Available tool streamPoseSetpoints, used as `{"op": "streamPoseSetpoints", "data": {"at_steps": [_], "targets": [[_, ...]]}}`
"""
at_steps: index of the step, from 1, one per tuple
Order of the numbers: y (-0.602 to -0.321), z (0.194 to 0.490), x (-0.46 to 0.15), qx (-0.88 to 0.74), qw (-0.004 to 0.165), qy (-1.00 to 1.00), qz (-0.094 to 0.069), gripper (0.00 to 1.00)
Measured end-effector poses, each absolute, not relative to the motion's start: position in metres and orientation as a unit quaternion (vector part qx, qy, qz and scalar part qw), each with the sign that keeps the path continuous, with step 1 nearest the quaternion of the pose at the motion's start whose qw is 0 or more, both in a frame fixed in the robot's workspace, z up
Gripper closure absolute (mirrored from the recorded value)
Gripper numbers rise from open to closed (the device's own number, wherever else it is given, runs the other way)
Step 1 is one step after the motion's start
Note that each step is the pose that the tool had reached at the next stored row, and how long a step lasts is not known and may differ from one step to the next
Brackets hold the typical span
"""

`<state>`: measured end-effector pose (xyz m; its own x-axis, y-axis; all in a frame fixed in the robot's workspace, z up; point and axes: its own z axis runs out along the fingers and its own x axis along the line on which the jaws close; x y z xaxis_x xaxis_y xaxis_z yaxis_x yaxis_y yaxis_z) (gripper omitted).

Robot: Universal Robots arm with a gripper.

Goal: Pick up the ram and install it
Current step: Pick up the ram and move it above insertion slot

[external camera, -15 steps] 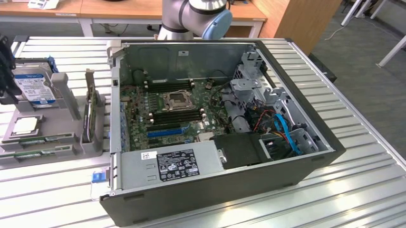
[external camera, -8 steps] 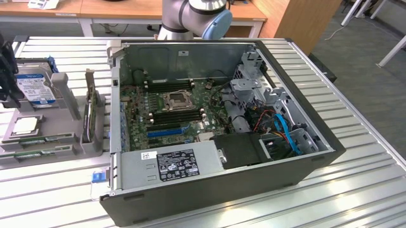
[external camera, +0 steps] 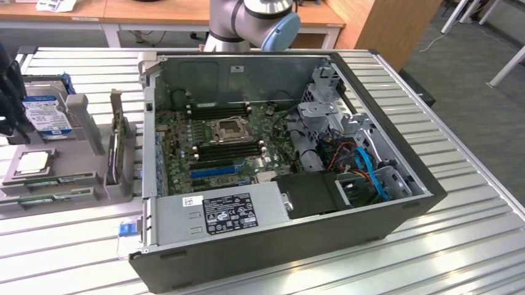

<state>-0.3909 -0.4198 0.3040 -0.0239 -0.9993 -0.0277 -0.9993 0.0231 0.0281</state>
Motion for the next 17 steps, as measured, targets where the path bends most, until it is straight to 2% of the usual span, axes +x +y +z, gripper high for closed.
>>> {"op": "streamPoseSetpoints", "data": {"at_steps": [17], "targets": [[-0.42,0.286,-0.391,-0.699,0.0,0.715,0.02,0.7]]}}
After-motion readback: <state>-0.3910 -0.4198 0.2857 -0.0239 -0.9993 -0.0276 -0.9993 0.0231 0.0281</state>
